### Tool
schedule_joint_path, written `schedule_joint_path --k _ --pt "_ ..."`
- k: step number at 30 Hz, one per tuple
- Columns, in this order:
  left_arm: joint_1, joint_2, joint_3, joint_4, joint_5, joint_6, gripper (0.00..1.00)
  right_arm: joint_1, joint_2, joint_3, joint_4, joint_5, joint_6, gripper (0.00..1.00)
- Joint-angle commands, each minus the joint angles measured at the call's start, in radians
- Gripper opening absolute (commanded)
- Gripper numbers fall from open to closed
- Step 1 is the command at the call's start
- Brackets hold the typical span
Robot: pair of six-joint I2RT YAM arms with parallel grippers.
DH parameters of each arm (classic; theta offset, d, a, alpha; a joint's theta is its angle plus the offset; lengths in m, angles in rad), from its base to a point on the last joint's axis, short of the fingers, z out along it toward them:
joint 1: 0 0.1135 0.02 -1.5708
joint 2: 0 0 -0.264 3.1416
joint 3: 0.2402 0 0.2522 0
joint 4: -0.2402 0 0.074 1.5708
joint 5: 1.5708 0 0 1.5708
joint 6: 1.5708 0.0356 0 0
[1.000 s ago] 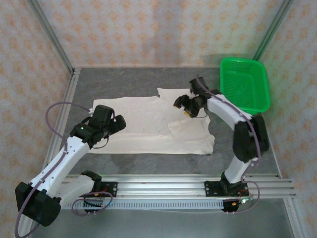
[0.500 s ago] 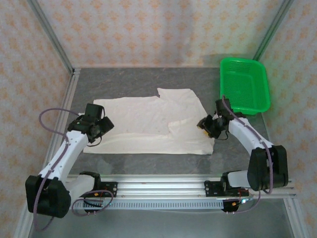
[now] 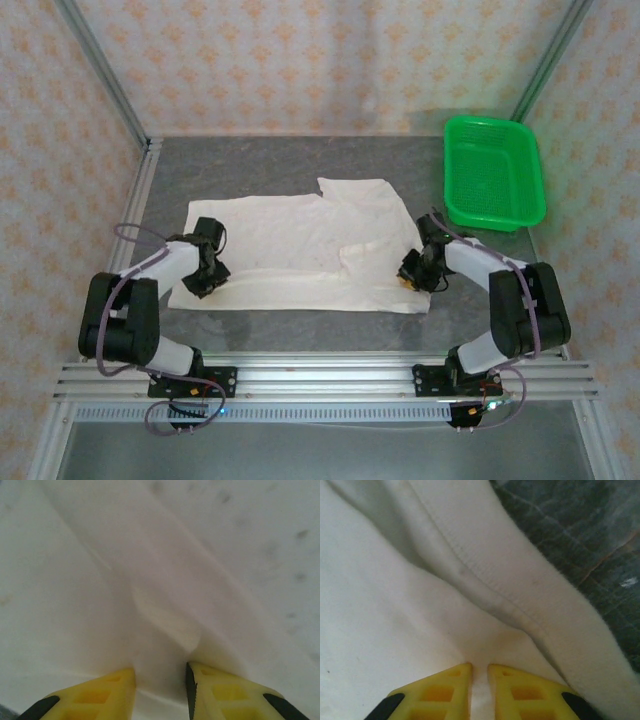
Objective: Fold and stack the t-shirts
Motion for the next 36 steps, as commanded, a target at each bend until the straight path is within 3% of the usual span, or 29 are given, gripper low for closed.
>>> schedule_joint_path --k 1,5,20,24,29,32,36 --pt "0.006 0.040 -0.013 -0.017 -0.054 0.002 0.31 0.033 0.022 -0.026 -0.153 0.171 -0.012 0.17" --pt "-0.006 0.034 -0.016 -0.073 -0.044 0.001 0.28 0.040 -0.018 -0.037 -0.244 0.241 -0.003 0.20" --pt "-0.110 -0.089 -0.083 -0.170 0.006 -0.091 0.29 0.052 -0.146 -0.054 -0.370 0.283 0.067 0.22" --pt "-0.111 -0.137 0.073 -0.239 0.004 -0.074 0.47 0.052 -0.209 0.051 -0.379 0.300 0.076 0.33" --pt "-0.105 -0.109 0.452 -0.316 -0.050 0.037 0.76 0.038 -0.221 0.345 -0.330 0.305 -0.062 0.64" --pt "-0.068 -0.046 0.640 -0.276 -0.003 0.123 0.88 -0.018 -0.070 0.569 -0.318 0.196 -0.224 0.71" --pt "0.025 0.093 0.852 -0.223 0.126 0.235 0.90 -0.062 0.181 0.883 -0.377 0.145 -0.426 0.70"
